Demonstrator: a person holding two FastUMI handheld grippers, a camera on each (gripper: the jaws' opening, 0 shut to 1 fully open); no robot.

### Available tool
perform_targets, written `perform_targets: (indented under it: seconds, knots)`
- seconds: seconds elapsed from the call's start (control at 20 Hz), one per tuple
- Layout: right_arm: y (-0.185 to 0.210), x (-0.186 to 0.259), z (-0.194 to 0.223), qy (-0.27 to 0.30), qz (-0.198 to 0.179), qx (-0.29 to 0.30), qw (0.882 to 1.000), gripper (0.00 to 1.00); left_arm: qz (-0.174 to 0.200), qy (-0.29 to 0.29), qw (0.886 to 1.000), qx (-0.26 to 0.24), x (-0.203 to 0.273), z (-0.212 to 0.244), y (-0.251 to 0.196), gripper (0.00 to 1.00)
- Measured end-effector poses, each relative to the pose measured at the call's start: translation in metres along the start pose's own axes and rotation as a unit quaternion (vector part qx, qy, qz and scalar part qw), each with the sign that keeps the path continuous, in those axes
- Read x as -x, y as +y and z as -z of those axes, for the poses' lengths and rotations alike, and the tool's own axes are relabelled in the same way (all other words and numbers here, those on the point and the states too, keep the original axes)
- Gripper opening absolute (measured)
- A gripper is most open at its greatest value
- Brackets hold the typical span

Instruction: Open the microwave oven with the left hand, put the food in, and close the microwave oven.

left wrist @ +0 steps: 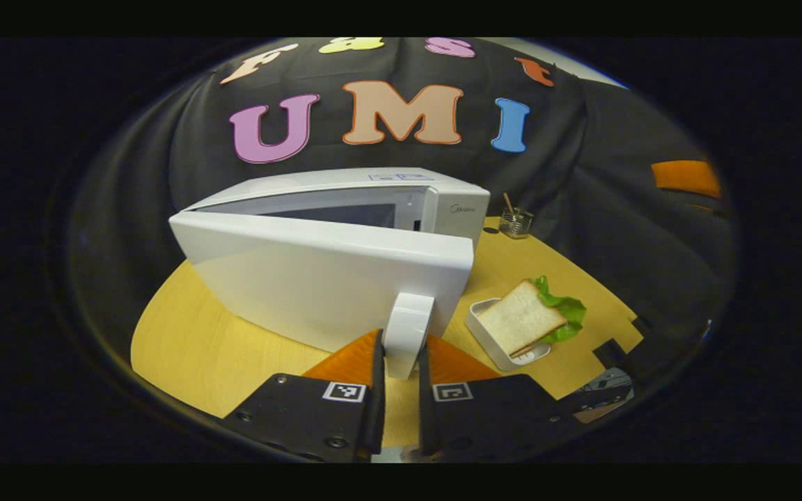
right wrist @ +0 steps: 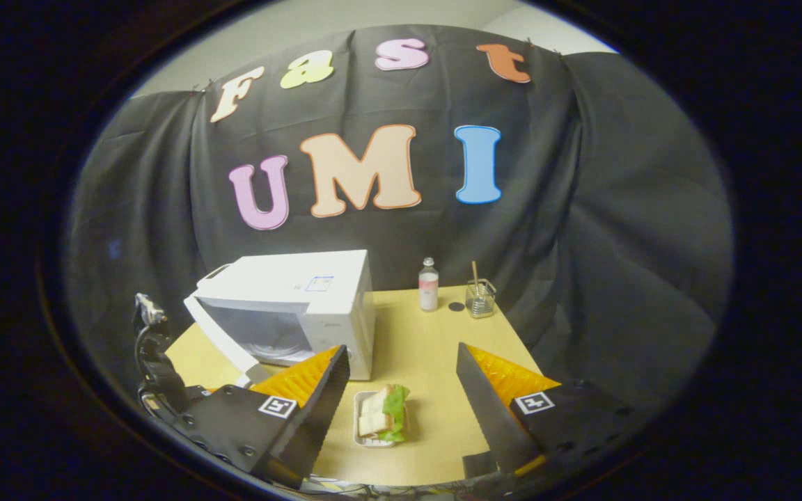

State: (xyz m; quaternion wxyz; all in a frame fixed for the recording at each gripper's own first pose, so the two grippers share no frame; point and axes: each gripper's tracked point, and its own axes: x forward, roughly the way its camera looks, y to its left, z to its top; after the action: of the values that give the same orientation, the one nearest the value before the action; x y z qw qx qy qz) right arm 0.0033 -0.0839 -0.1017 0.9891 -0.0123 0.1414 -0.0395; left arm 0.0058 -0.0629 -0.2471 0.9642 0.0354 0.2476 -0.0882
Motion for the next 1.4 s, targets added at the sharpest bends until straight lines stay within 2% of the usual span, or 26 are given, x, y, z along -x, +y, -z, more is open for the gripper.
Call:
perform_targets:
  seconds: [0.15, 0.2, 0.25, 0.45, 0.5, 0.55, 0.6, 0.75, 0.8, 0.85, 0.9, 0.95, 1.0, 1.05, 1.25, 1.4]
  knots:
    - [0.015, -0.002, 0.01, 0.011, -0.021, 0.011, 1.0, 0.97, -0.027, 0.008, 0.999, 0.027, 0.02, 0.013, 0.015, 0.19]
    - [0.019, -0.002, 0.015, 0.016, -0.028, 0.013, 0.999, 0.92, -0.034, 0.012, 0.999, 0.04, 0.026, 0.017, 0.019, 0.24]
    - [0.024, -0.002, 0.018, 0.021, -0.035, 0.014, 0.999, 0.98, -0.039, 0.015, 0.998, 0.051, 0.032, 0.02, 0.024, 0.24]
    - [0.033, -0.004, 0.033, 0.042, -0.06, 0.01, 0.997, 0.97, -0.066, 0.029, 0.991, 0.113, 0.054, 0.035, 0.045, 0.28]
    - [0.032, -0.003, 0.037, 0.047, -0.063, 0.01, 0.997, 0.97, -0.074, 0.031, 0.989, 0.125, 0.06, 0.038, 0.051, 0.33]
    - [0.031, -0.005, 0.039, 0.051, -0.065, 0.011, 0.997, 0.97, -0.084, 0.033, 0.987, 0.133, 0.068, 0.043, 0.056, 0.33]
    - [0.03, -0.005, 0.044, 0.056, -0.066, 0.013, 0.996, 0.92, -0.095, 0.037, 0.985, 0.137, 0.075, 0.047, 0.063, 0.35]
    - [0.024, -0.015, 0.052, 0.071, -0.07, 0.012, 0.995, 0.92, -0.133, 0.038, 0.98, 0.143, 0.091, 0.054, 0.087, 0.38]
    - [0.022, -0.018, 0.056, 0.076, -0.072, 0.01, 0.994, 0.97, -0.147, 0.038, 0.977, 0.147, 0.097, 0.056, 0.097, 0.42]
    - [0.021, -0.022, 0.058, 0.082, -0.075, 0.007, 0.994, 0.92, -0.162, 0.035, 0.974, 0.153, 0.103, 0.057, 0.106, 0.45]
    - [0.02, -0.026, 0.062, 0.088, -0.077, 0.005, 0.993, 0.97, -0.174, 0.035, 0.971, 0.159, 0.108, 0.06, 0.114, 0.49]
    - [0.018, -0.031, 0.064, 0.094, -0.078, 0.003, 0.992, 0.97, -0.185, 0.041, 0.967, 0.169, 0.115, 0.066, 0.119, 0.64]
    - [0.017, -0.033, 0.068, 0.099, -0.081, 0.001, 0.992, 0.92, -0.193, 0.042, 0.965, 0.175, 0.12, 0.068, 0.124, 0.71]
    - [0.015, -0.038, 0.073, 0.107, -0.083, 0.001, 0.991, 0.97, -0.205, 0.042, 0.962, 0.175, 0.126, 0.07, 0.131, 0.75]
    - [0.01, -0.057, 0.093, 0.149, -0.093, -0.01, 0.984, 0.97, -0.243, 0.046, 0.952, 0.182, 0.149, 0.081, 0.154, 0.88]
    - [0.006, -0.068, 0.108, 0.177, -0.098, -0.018, 0.979, 0.97, -0.275, 0.044, 0.939, 0.203, 0.168, 0.089, 0.168, 0.96]
